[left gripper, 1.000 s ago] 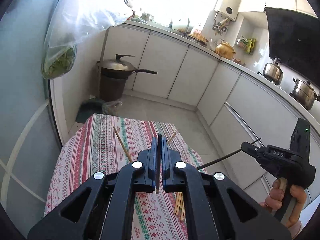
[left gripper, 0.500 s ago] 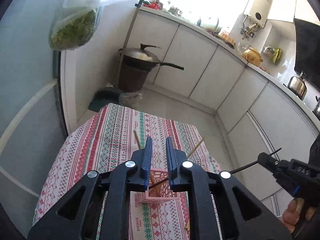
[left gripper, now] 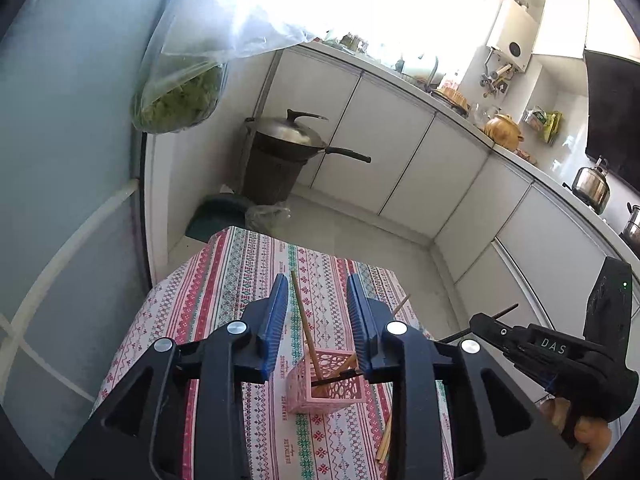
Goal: Organize utensils
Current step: 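Carry the black chopsticks in both tools over the pink basket, then drop the black chopsticks into the pink basket, opening both tools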
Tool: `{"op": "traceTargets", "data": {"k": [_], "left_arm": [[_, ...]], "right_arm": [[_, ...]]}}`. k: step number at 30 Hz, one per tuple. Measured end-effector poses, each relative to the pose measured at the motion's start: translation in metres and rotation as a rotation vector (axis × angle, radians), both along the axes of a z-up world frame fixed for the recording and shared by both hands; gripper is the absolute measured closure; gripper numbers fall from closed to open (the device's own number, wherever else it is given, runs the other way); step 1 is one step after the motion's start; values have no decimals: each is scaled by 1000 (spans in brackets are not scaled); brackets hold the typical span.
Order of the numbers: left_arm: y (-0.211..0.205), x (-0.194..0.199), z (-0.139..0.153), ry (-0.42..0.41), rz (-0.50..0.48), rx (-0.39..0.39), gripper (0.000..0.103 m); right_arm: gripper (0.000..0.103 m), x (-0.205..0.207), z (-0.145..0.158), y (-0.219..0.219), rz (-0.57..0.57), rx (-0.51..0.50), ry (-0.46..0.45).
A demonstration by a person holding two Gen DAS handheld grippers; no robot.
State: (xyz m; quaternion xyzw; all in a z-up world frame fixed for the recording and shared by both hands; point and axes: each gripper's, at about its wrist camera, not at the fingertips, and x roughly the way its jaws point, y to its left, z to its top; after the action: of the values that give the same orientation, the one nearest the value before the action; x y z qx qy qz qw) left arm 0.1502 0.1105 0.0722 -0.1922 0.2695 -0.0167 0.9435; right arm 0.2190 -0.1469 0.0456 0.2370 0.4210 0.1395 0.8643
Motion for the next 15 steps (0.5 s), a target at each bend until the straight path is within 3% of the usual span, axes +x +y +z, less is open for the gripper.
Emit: {"op": "traceTargets", "data": {"k": [5,7,8,12,15], "left_arm": [[-1,3,-4,15,-5,8,75],[-2,4,-7,30,-11,10,75],[-3,4,-8,33,-17,12,75],[-11,-1,-6,24,-31,40,74],[-24,-3,-7,28,-41,69,69]], "right_arm": [[93,7,-11,16,22,-14,18],[75,13,-23,20,25,-14,41],[74,13,-26,20,18,-19,45],[72,2,-12,22,25,-94,-29],[63,-15,3,22,-1,-192,-105]]}}
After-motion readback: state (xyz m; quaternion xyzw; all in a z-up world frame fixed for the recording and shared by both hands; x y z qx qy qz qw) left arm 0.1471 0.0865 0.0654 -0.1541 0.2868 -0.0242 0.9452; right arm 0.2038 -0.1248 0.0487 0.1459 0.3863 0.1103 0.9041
